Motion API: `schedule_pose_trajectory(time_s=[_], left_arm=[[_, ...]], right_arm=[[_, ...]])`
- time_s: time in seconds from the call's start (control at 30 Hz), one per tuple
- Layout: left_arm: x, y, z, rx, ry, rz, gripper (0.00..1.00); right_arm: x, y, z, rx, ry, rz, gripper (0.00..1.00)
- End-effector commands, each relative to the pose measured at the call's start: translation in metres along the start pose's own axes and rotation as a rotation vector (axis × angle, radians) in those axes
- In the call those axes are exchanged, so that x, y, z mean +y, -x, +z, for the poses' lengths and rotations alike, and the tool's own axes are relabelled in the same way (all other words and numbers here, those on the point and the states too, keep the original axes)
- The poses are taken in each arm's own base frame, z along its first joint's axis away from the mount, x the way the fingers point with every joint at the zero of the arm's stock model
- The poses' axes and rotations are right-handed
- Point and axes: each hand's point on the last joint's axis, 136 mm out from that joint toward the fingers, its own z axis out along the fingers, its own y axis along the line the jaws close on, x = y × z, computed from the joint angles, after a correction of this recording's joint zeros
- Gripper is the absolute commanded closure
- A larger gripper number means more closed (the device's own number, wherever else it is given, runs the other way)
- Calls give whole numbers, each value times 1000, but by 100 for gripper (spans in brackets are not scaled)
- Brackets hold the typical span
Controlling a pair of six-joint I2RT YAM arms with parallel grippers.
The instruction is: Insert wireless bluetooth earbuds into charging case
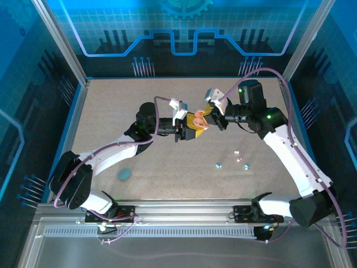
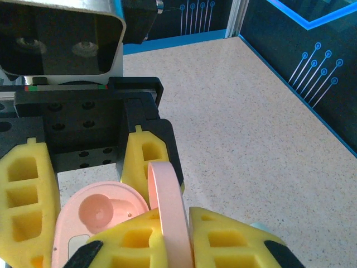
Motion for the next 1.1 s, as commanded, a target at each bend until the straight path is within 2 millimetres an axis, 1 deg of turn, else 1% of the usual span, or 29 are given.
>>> schedule_pose_trajectory(time_s=[0.0, 0.07, 0.13, 0.2, 0.23, 0.3, 0.43, 0.53, 0.6, 0.67, 0.77, 0.87, 0.93, 1.0, 1.07], left_arm=[[-1, 11, 0, -15, -2, 50, 61], [-1, 10, -1, -15, 5, 57, 62], [0, 10, -3, -19, 18, 68, 63], [2, 9, -4, -26, 39, 79, 63], [3, 9, -5, -30, 49, 86, 64], [6, 9, -7, -40, 75, 98, 65], [14, 10, -13, -68, 146, 130, 65], [20, 9, -18, -86, 202, 155, 65], [22, 9, -20, -89, 226, 166, 66], [23, 9, -22, -93, 241, 175, 65], [24, 8, -24, -97, 253, 178, 66], [23, 10, -25, -108, 258, 178, 65], [23, 11, -25, -112, 259, 180, 65], [22, 12, -26, -114, 260, 182, 65], [22, 13, -27, -116, 261, 185, 65]], right_arm=[[3, 11, -7, -31, -25, -8, 83], [-3, 12, -9, -31, -56, 20, 78], [-14, 15, -14, -33, -103, 73, 72], [-23, 20, -21, -47, -129, 150, 70], [-25, 22, -24, -57, -126, 181, 69], [-26, 29, -32, -89, -101, 254, 63], [-30, 42, -51, -155, -88, 419, 55], [-40, 42, -67, -185, -137, 562, 52], [-54, 28, -75, -174, -215, 682, 53], [-70, -4, -83, -126, -320, 851, 54], [-81, -58, -88, -56, -393, 1115, 58], [-82, -101, -86, -29, -380, 1343, 60], [-78, -120, -82, -22, -347, 1446, 60], [-74, -136, -78, -8, -336, 1509, 59], [-72, -162, -78, 62, -412, 1533, 59]])
